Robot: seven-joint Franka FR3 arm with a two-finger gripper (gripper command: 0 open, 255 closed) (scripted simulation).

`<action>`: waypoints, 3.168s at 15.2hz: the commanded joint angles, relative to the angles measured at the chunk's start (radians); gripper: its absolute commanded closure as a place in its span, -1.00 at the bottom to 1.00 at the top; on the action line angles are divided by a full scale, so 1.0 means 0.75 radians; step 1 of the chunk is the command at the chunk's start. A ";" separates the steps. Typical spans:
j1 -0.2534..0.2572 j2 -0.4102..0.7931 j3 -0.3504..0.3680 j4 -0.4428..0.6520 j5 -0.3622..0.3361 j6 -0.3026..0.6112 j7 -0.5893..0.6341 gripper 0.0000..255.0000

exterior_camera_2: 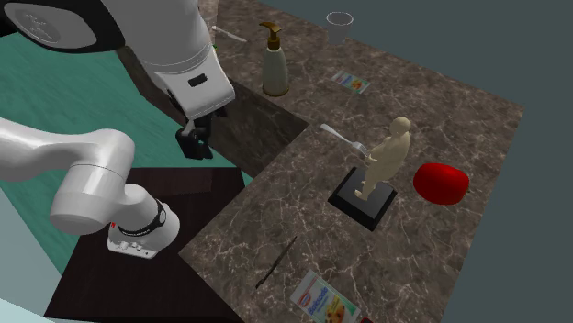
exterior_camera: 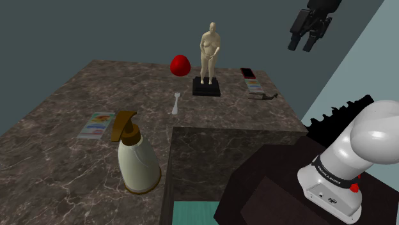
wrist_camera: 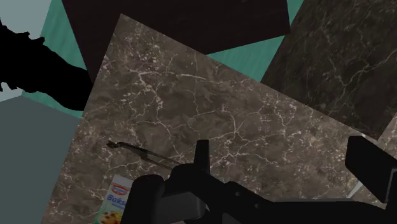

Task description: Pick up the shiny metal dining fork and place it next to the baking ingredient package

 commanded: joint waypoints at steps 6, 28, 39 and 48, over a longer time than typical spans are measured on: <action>0.011 0.149 0.117 -0.018 0.069 0.163 0.154 -1.00; 0.056 1.178 0.458 0.457 0.009 0.676 0.839 -1.00; 0.185 1.807 0.424 1.062 -0.149 0.649 1.132 -1.00; 0.198 1.860 0.418 1.002 -0.158 0.761 1.140 -1.00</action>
